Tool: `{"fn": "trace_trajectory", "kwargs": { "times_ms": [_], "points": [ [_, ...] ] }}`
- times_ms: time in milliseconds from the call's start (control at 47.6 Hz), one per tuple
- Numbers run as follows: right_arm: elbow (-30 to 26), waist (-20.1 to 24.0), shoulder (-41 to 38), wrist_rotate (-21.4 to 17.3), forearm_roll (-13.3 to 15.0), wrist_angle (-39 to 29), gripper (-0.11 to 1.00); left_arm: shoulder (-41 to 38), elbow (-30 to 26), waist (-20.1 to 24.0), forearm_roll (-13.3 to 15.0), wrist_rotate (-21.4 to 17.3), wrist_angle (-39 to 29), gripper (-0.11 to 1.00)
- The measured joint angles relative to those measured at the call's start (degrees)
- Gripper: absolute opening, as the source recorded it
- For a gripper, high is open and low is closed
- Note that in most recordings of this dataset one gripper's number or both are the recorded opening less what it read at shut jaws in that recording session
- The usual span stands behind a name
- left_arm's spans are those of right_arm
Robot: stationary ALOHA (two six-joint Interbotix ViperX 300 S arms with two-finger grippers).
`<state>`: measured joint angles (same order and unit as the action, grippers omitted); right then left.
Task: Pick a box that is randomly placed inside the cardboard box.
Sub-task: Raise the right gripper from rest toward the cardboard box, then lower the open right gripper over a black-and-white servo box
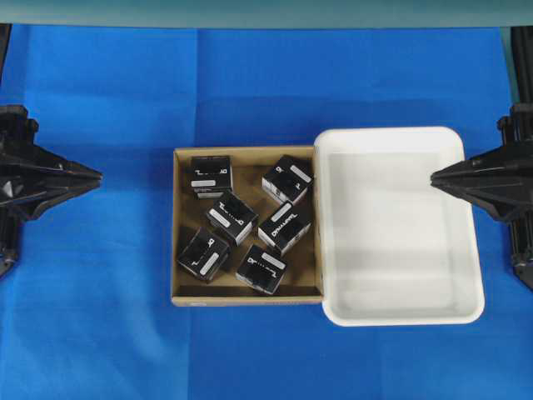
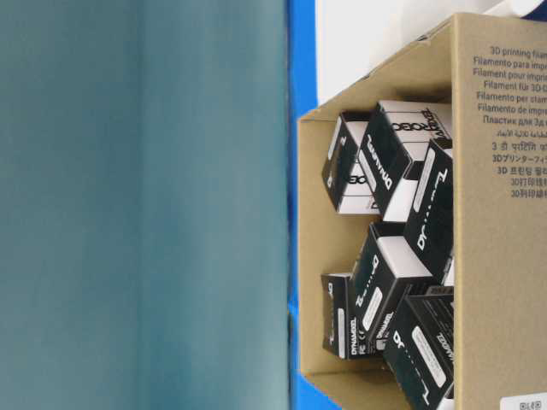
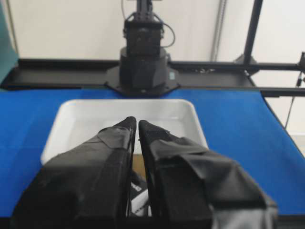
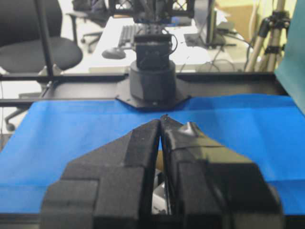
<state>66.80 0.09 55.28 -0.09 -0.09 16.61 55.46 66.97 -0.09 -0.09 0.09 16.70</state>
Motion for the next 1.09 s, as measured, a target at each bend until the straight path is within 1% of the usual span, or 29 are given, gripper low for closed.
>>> {"fn": "trace_trajectory", "kwargs": {
  "times_ms": [21,63,126,168,231,273,315,357,441,525,609,714,819,924,1029,1092],
  "points": [
    [-0.09,0.09,0.00,-0.09,0.00,0.00,0.14,-0.09,-0.09,0.00,-0.09,0.09,-0.18,0.14],
    [-0.79,0.53,-0.09,-0.79,-1.23,-0.53,0.08,-0.35,-0.62,0.35,-0.26,0.79,-0.88,0.08],
    [-2.46,1.23,-0.44,-2.29,-4.22,-2.64,0.00,-0.70,-1.49,0.97,-0.35,1.67,-2.55,-0.01],
    [-3.96,1.49,-0.88,-3.52,-6.24,-4.92,-0.02,-0.70,-2.20,1.32,-0.35,2.20,-4.31,-0.05],
    [-6.68,1.49,-2.02,-5.80,-9.23,-9.58,-0.02,-0.62,-3.08,1.41,-0.35,2.99,-7.38,-0.07],
    [-8.17,1.32,-2.81,-7.03,-10.55,-12.57,-0.02,-0.62,-3.69,1.41,-0.44,2.99,-9.49,-0.07],
    [-9.49,1.14,-3.52,-8.35,-11.25,-15.64,-0.02,-0.62,-4.22,1.49,-0.44,2.99,-11.69,-0.07],
    [-10.81,1.05,-4.39,-9.49,-11.51,-18.63,-0.02,-0.62,-5.01,1.67,-0.53,3.08,-14.77,-0.07],
    [-13.62,0.70,-6.33,-13.01,-11.69,-23.91,-0.02,-0.62,-6.42,2.02,-0.62,3.08,-19.86,-0.07],
    [-16.88,-0.26,-8.96,-16.79,-11.69,-28.21,-0.02,-0.53,-7.29,2.11,-0.62,2.99,-23.20,-0.07],
    [-19.95,-1.23,-11.78,-18.81,-11.69,-31.82,-0.02,-0.53,-7.65,2.20,-0.62,3.08,-25.31,-0.07],
    [-24.08,-2.55,-16.61,-19.25,-11.69,-38.14,-0.02,-0.53,-7.82,2.20,-0.62,3.78,-26.10,-0.07],
    [-28.74,-3.96,-22.41,-19.51,-11.69,-46.49,-0.02,-0.53,-7.91,2.29,-0.62,4.22,-26.46,-0.07],
    [-33.13,-5.45,-27.60,-19.60,-11.69,-52.73,-0.02,-0.53,-8.00,2.29,-0.62,4.22,-26.81,-0.07],
    [-37.53,-6.59,-33.05,-19.60,-11.78,-57.57,-0.02,-0.62,-8.00,2.29,-0.62,4.22,-26.89,-0.07],
    [-41.04,-7.03,-37.18,-19.60,-11.78,-61.08,-0.02,-0.62,-7.91,2.29,-0.62,4.22,-26.98,-0.07]
  ]
}}
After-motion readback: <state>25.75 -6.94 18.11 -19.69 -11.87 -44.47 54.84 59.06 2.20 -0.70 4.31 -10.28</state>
